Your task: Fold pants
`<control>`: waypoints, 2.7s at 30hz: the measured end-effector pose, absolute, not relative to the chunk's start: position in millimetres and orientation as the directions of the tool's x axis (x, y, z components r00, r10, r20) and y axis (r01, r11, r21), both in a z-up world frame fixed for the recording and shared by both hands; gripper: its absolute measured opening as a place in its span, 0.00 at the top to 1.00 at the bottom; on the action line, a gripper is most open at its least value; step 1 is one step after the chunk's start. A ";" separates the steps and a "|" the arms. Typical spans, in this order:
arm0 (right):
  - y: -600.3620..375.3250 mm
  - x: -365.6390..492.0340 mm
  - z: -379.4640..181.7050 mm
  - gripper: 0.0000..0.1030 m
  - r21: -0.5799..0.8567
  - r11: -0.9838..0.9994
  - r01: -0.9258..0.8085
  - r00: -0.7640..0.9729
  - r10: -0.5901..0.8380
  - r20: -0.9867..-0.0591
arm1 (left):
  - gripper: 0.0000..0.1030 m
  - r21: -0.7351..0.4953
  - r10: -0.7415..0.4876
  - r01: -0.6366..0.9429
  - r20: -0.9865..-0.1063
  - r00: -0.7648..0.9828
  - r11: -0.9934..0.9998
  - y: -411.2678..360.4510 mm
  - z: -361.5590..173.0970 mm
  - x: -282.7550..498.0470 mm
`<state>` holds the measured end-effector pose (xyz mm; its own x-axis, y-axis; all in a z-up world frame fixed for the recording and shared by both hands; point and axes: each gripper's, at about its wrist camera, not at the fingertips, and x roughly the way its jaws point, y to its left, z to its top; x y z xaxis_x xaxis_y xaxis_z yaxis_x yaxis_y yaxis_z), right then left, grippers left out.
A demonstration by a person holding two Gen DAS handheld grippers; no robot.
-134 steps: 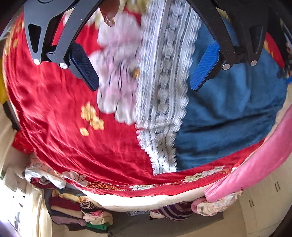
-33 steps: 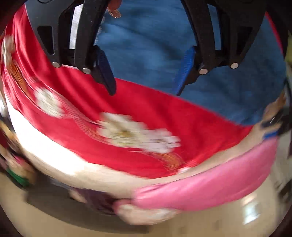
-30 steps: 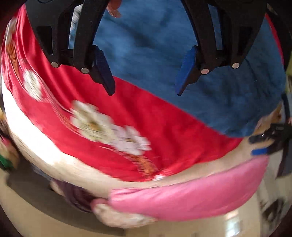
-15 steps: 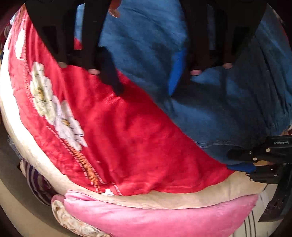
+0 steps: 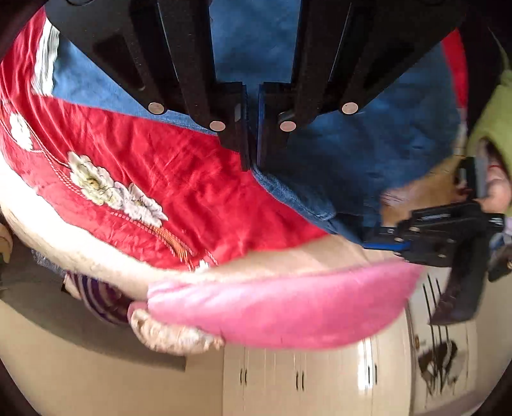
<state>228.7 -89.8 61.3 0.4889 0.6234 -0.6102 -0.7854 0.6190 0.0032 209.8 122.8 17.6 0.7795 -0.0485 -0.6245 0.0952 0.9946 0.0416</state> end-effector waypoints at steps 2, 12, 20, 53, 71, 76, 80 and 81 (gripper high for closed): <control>-97.3 205.7 68.1 0.99 0.021 0.610 -0.792 0.487 0.653 -0.580 | 0.91 0.058 -0.050 0.106 -0.603 0.796 0.993 119.1 25.3 194.2; -113.2 87.3 47.7 0.99 0.082 0.552 -0.830 0.393 0.682 -0.616 | 0.91 0.018 -0.063 0.103 -0.680 0.730 0.995 117.6 -6.9 99.3; -117.5 56.4 23.0 0.99 0.120 0.551 -0.826 0.363 0.683 -0.634 | 0.91 -0.049 -0.091 0.081 -0.726 0.682 0.995 128.0 -20.6 61.5; -129.5 43.2 25.9 0.73 0.203 0.568 -0.797 0.349 0.709 -0.613 | 0.68 -0.178 -0.059 -0.063 -0.603 0.795 0.982 122.8 29.3 59.9; -166.9 80.2 14.8 0.53 0.309 0.699 -0.645 0.398 0.652 -0.645 | 0.45 -0.224 -0.198 0.053 -0.703 0.683 0.973 65.2 -29.1 95.8; -204.1 111.4 35.2 0.40 0.280 0.780 -0.559 0.512 0.591 -0.623 | 0.33 -0.176 -0.224 0.142 -0.649 0.727 0.974 37.3 12.2 83.2; -224.3 151.3 56.4 0.32 0.221 0.838 -0.498 0.580 0.512 -0.634 | 0.32 -0.215 -0.324 0.243 -0.641 0.695 0.946 7.6 18.9 92.9; -225.9 163.6 61.4 0.30 0.186 0.854 -0.486 0.596 0.480 -0.644 | 0.32 -0.223 -0.349 0.269 -0.644 0.681 0.937 -3.4 17.8 97.4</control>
<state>163.6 -225.9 61.4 0.5956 0.4795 -0.6445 -0.4858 0.8539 0.1864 97.4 -3.4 17.8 0.6806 -0.3492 -0.6441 0.2694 0.9368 -0.2231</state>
